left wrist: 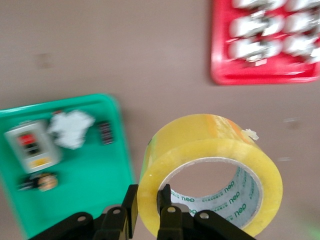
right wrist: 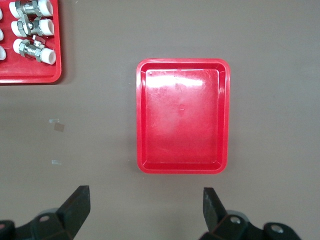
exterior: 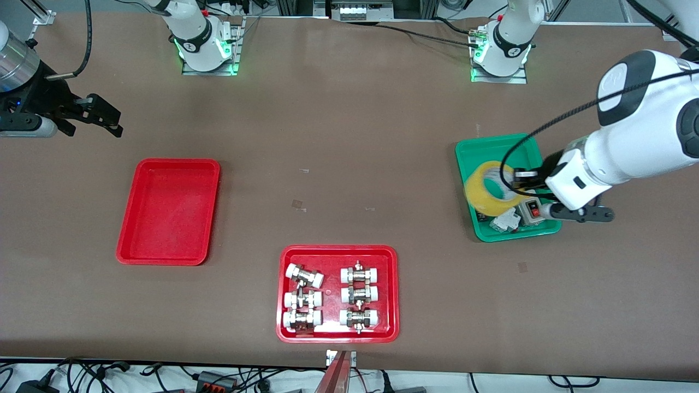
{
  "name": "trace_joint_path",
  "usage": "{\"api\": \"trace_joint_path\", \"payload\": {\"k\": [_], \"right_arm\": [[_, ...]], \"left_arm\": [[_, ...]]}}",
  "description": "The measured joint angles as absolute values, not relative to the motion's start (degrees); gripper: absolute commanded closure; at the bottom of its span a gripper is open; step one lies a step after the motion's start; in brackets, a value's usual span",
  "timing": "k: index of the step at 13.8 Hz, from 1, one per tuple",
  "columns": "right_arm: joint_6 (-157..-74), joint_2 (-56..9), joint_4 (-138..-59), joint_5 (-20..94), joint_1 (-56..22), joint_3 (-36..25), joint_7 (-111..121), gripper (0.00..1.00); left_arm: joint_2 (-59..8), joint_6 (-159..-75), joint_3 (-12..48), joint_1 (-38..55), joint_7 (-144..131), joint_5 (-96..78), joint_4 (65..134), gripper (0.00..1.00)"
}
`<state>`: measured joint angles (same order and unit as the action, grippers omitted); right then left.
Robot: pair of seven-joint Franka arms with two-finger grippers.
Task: Left arm passes tape to right arm into tray
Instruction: 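Carry the tape toward the middle while the right gripper reaches toward it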
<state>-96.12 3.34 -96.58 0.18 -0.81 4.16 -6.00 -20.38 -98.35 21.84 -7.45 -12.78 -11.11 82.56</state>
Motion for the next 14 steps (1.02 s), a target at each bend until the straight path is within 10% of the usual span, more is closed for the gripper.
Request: {"api": "trace_joint_path", "payload": {"k": [14], "right_arm": [[-91.13, 0.06, -97.12, 5.01, -0.76, 3.98, -5.98, 0.0]], "left_arm": [[-38.72, -129.85, 21.91, 16.19, -77.56, -24.64, 73.08, 0.99]]}}
